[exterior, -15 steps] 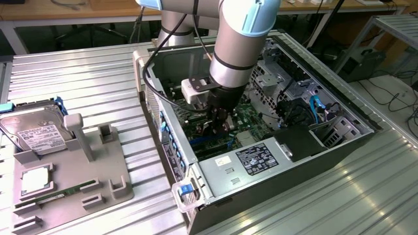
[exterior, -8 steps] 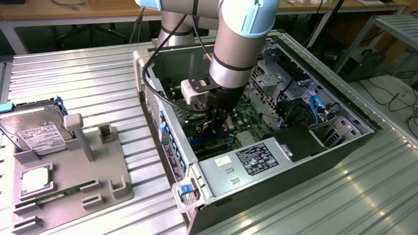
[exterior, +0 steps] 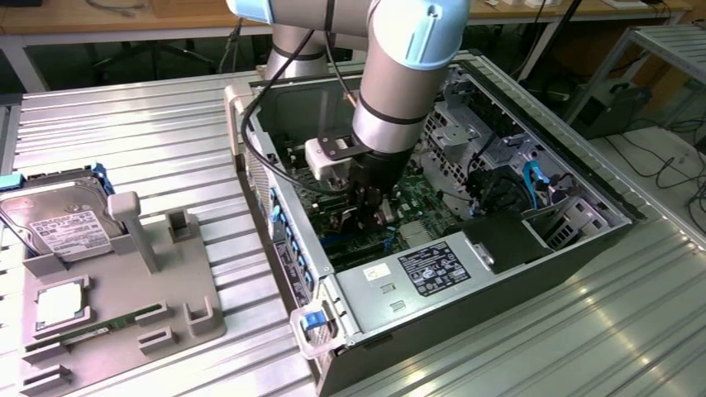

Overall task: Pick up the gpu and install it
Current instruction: 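Insert the gpu into the slot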

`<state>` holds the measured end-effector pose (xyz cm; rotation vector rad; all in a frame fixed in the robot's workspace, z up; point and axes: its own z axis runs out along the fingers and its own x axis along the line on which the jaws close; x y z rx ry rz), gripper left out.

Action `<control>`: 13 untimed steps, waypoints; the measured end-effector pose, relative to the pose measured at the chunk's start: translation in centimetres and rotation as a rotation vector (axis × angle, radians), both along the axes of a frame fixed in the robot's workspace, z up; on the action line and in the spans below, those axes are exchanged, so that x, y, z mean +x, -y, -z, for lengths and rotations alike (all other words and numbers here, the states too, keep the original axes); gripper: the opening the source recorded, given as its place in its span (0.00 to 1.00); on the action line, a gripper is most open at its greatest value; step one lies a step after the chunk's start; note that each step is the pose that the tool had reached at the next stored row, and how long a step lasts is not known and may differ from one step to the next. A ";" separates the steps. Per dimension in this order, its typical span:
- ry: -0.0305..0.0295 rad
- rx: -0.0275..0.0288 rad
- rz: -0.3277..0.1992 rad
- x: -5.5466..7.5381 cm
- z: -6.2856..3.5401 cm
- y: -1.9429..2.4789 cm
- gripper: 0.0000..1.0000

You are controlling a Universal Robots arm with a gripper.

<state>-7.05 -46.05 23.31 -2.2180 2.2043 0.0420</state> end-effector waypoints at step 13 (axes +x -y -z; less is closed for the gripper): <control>-0.0007 -0.0014 -0.001 0.0 0.96 0.01 0.28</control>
